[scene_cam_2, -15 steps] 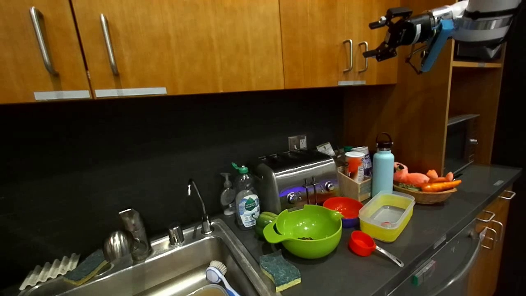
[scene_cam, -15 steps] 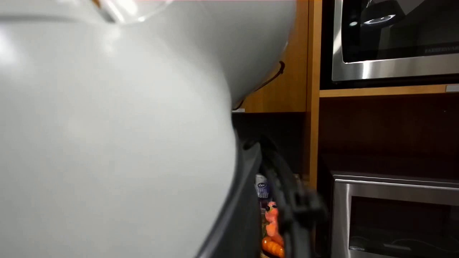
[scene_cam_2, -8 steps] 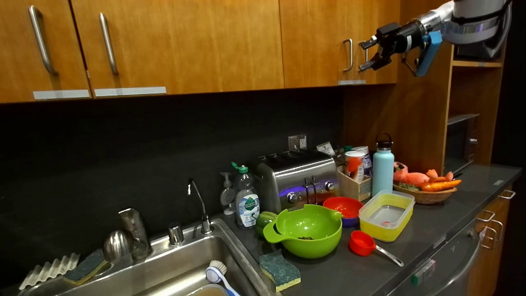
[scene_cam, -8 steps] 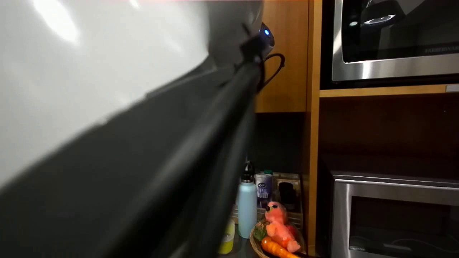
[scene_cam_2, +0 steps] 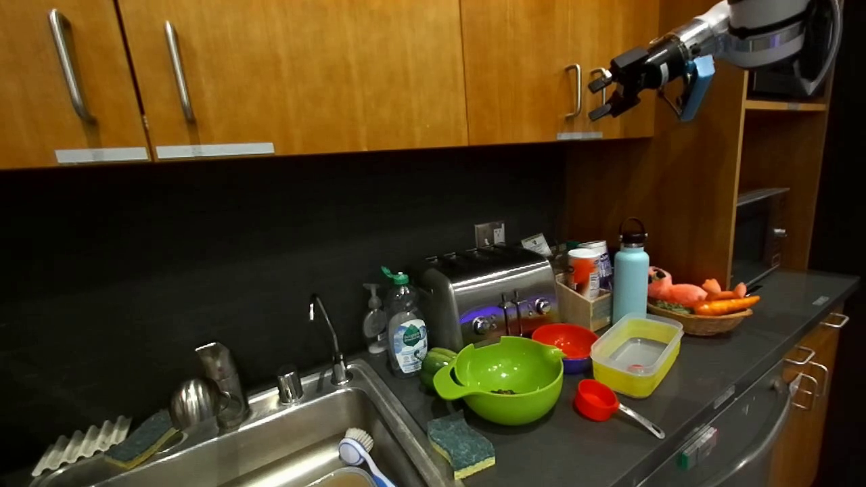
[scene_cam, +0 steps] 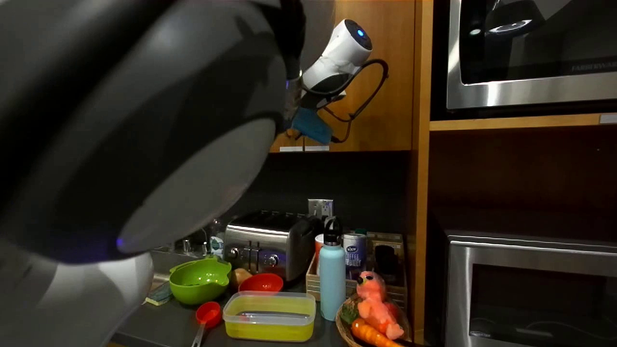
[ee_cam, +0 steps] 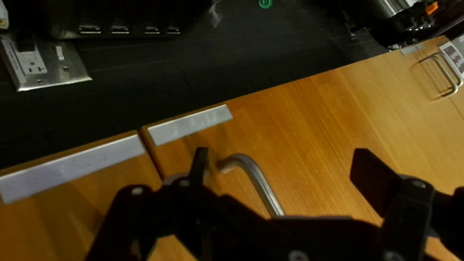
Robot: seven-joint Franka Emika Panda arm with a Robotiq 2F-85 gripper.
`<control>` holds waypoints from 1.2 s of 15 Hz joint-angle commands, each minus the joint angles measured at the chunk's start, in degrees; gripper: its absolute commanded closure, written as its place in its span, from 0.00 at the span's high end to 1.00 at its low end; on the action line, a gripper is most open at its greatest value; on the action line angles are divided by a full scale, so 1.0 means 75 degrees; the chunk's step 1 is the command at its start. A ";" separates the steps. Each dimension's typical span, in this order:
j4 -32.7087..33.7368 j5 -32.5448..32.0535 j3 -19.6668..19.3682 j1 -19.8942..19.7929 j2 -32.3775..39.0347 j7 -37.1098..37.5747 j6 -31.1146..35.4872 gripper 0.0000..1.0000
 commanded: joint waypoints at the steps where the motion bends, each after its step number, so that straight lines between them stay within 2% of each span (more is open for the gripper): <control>1: 0.0469 0.0107 -0.0077 0.0039 0.0522 -0.0273 -0.0110 1.00; 7: 0.0905 0.0376 -0.0133 0.0441 0.0499 -0.0423 0.0018 1.00; 18: 0.0873 0.1321 -0.0009 0.0547 0.0312 -0.0310 0.0331 1.00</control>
